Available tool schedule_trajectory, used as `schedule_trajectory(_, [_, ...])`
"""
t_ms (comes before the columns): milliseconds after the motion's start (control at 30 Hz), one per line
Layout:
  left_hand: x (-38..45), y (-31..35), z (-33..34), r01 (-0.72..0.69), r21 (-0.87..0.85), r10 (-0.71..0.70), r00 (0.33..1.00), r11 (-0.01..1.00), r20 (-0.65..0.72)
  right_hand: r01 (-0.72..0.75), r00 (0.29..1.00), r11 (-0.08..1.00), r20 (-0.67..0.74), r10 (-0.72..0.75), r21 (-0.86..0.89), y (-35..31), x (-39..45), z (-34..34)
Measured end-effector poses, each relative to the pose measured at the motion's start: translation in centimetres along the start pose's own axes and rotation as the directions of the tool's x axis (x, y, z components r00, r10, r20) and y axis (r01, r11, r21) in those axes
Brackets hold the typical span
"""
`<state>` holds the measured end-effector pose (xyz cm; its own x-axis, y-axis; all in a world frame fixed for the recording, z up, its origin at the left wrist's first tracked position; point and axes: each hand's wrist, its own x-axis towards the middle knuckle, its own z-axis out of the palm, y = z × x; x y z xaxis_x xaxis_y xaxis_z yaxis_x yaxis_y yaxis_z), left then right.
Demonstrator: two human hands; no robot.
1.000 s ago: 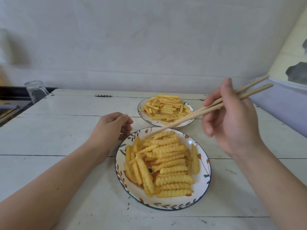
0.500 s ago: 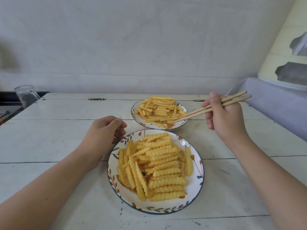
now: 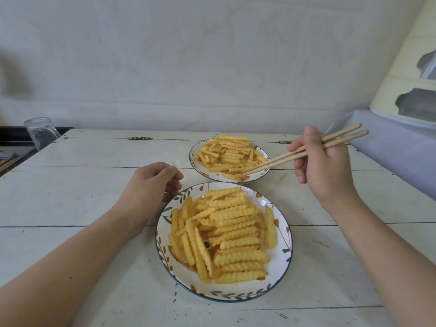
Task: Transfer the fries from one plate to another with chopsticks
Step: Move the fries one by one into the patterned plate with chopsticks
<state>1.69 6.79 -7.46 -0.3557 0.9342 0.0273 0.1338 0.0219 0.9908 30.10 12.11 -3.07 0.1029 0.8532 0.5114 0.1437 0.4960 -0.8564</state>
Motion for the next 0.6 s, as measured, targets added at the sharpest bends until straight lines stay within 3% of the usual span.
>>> schedule_trajectory(300, [0.0,0.0,0.0,-0.005,0.009,0.005,1.000,1.000,0.002,-0.054,0.998,0.998,0.036,0.055,-0.024,1.3,0.6,0.1])
schedule_trajectory(467, [0.0,0.0,0.0,-0.009,0.004,0.009,1.000,1.000,0.006,-0.064,0.997,0.998,-0.044,0.064,0.008,1.4,0.4,0.5])
schedule_trajectory(533, [-0.1,0.0,0.0,-0.008,0.004,0.008,1.000,1.000,0.003,-0.057,0.995,0.995,-0.074,0.063,0.081,0.5,0.2,0.5])
schedule_trajectory(600, [0.0,0.1,0.0,-0.005,0.006,0.005,1.000,1.000,0.002,-0.078,0.993,0.961,-0.060,0.098,0.265,-1.2,0.0,0.4])
